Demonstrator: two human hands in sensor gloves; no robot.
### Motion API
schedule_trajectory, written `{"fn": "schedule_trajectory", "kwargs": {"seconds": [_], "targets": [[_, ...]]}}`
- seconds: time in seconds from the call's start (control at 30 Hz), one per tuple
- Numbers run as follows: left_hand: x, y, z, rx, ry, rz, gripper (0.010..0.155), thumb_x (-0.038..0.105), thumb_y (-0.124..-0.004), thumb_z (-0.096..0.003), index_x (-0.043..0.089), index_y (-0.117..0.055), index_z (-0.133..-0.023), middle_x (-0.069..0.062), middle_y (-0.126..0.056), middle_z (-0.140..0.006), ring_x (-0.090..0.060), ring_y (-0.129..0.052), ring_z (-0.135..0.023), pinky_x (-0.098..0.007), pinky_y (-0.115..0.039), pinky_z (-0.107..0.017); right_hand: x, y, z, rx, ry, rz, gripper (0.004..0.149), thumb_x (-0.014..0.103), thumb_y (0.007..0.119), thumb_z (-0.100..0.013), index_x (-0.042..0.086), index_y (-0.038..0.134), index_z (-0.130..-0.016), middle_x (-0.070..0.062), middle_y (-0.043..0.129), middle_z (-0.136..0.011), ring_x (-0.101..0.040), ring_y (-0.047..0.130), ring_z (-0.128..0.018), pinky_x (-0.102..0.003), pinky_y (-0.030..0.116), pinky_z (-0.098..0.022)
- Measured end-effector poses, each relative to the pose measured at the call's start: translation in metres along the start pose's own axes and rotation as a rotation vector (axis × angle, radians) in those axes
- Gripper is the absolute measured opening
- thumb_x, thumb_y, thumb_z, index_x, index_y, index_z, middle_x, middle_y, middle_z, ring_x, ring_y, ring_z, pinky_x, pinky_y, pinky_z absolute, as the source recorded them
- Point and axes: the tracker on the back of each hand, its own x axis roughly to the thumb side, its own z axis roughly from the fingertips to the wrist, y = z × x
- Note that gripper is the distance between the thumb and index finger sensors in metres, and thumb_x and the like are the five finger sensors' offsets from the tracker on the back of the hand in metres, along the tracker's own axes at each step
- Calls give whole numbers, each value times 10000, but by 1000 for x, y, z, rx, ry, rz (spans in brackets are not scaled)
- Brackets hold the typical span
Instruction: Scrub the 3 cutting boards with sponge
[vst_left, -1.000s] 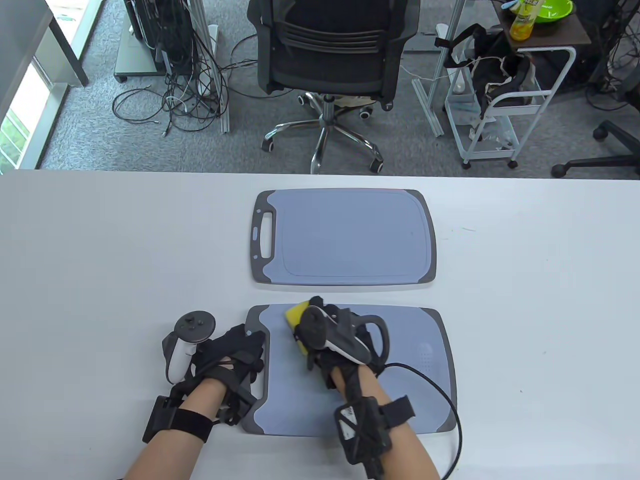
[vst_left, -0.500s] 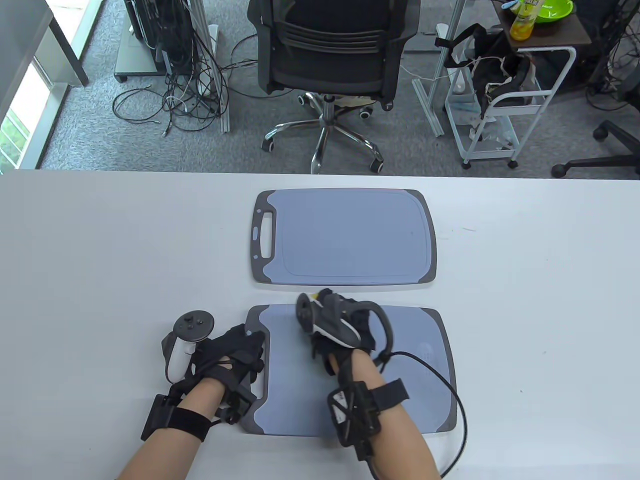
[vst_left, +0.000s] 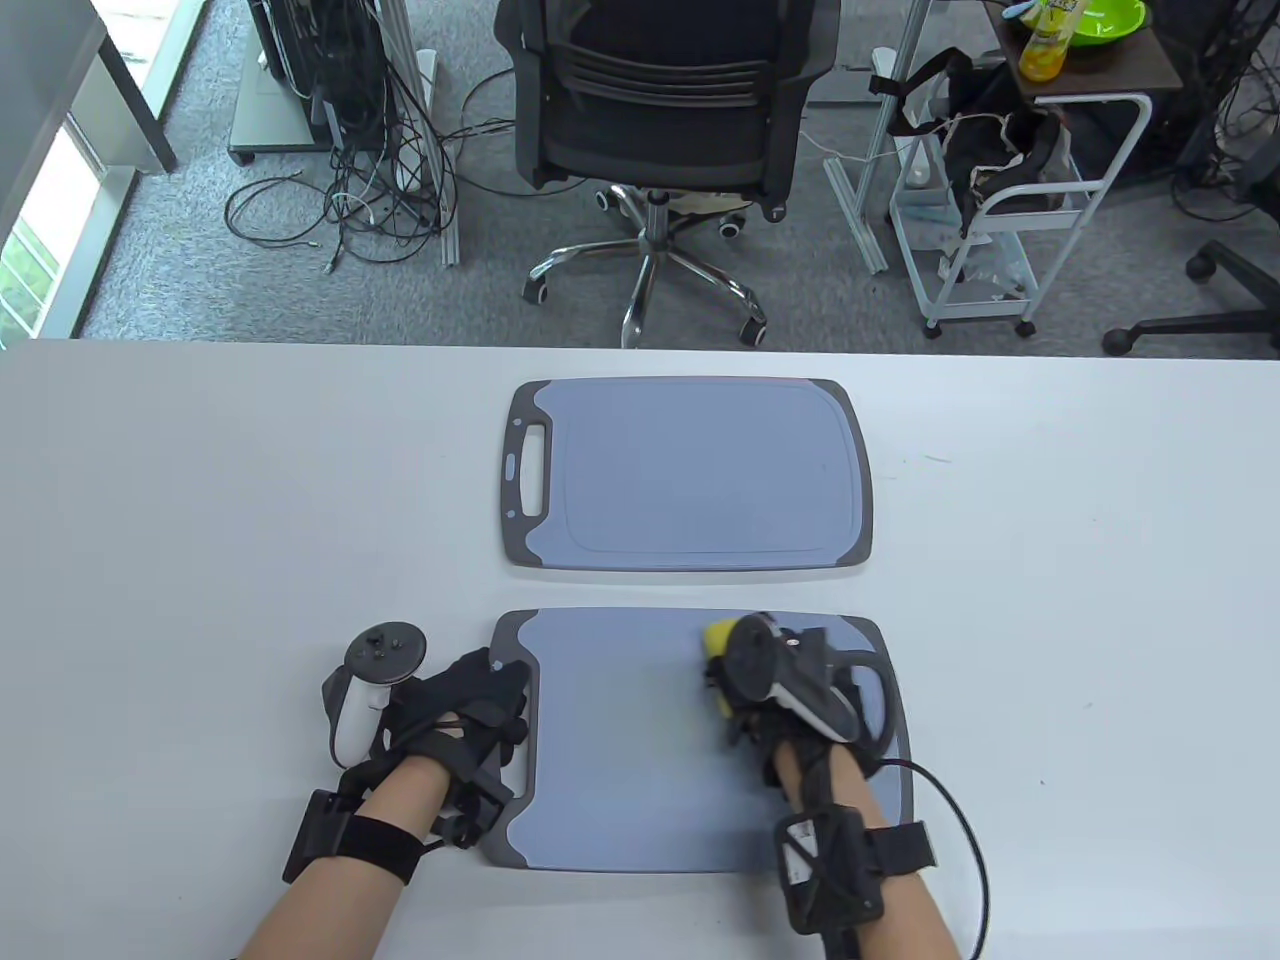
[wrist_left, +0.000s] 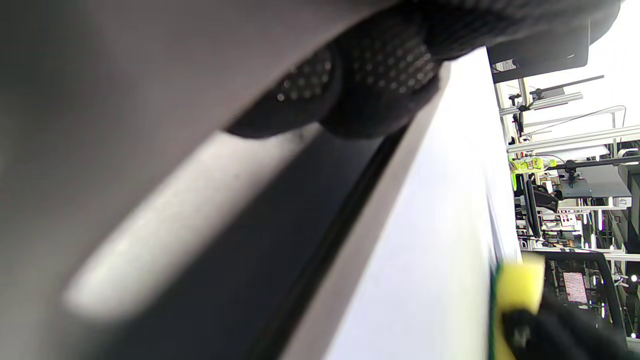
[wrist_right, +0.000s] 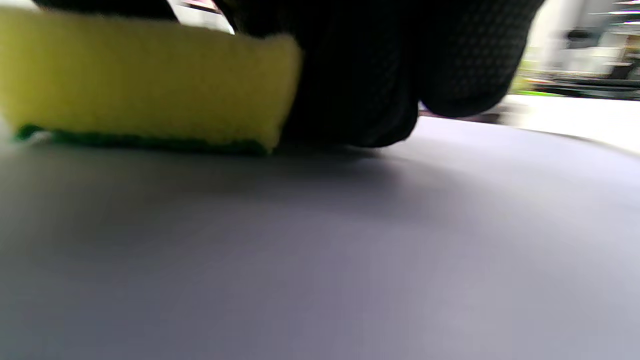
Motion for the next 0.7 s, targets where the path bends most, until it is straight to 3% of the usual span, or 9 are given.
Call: {"fn": "schedule_trajectory", "kwargs": {"seconds": [0.07,0.13,0.23,0.33,0.43,0.53,0.6,0.67,0.7], "targets": [[-2,1,0,-10,5,26,527,541,-750,-597,152,-711,-951,104,-916,-705,23,-1061,-403,-225,-1005,-307,60,0,2,-9,-166,44,717,592,713,-480,99,698,-1001,-83,893,-690,-213,935,-510,-450,805,-462],[-3,2,0,-13,13,58,526,536,-754,-595,152,-709,-953,98,-916,-707,18,-1061,-406,-230,-1006,-313,96,1,6,-53,-260,83,715,594,709,-475,110,700,-1001,-73,892,-692,-206,935,-510,-446,810,-462],[-5,3,1,-11,17,76,528,531,-758,-594,149,-709,-954,91,-917,-709,11,-1061,-408,-235,-1008,-317,93,1,7,-66,-258,147,706,612,675,-480,141,691,-1006,-26,889,-699,-178,939,-511,-423,820,-462],[-5,3,1,-7,16,72,529,533,-758,-594,148,-709,-955,93,-917,-710,11,-1061,-410,-234,-1007,-318,32,3,10,-35,-78,64,697,590,703,-474,129,712,-997,-46,897,-688,-200,939,-499,-441,813,-453],[-4,3,1,-7,15,65,529,533,-756,-596,145,-713,-953,89,-918,-709,9,-1063,-409,-235,-1008,-314,-55,5,24,-2,161,85,696,585,704,-477,120,719,-994,-61,902,-690,-206,939,-500,-446,810,-453],[-4,3,1,-8,14,62,530,535,-751,-601,142,-709,-955,89,-915,-713,11,-1061,-413,-233,-1006,-316,-152,11,51,46,488,66,698,569,701,-482,96,708,-995,-72,889,-701,-213,930,-509,-450,802,-458],[-4,2,1,-3,12,58,531,536,-748,-605,143,-706,-959,90,-913,-716,11,-1059,-416,-231,-1004,-318,-181,14,62,52,588,-11,697,557,708,-487,69,728,-985,-88,894,-700,-223,934,-497,-457,800,-448],[-4,2,1,0,12,54,531,539,-745,-606,145,-704,-960,94,-911,-718,17,-1057,-417,-228,-1003,-318,-181,13,61,69,598,-80,700,543,723,-490,50,722,-986,-106,889,-705,-236,930,-501,-466,793,-450],[-4,2,1,-1,13,56,532,540,-746,-605,145,-705,-960,93,-912,-718,16,-1058,-416,-228,-1003,-317,-165,11,54,50,536,-50,704,541,730,-486,39,726,-980,-112,894,-695,-239,931,-497,-467,794,-447]]}}
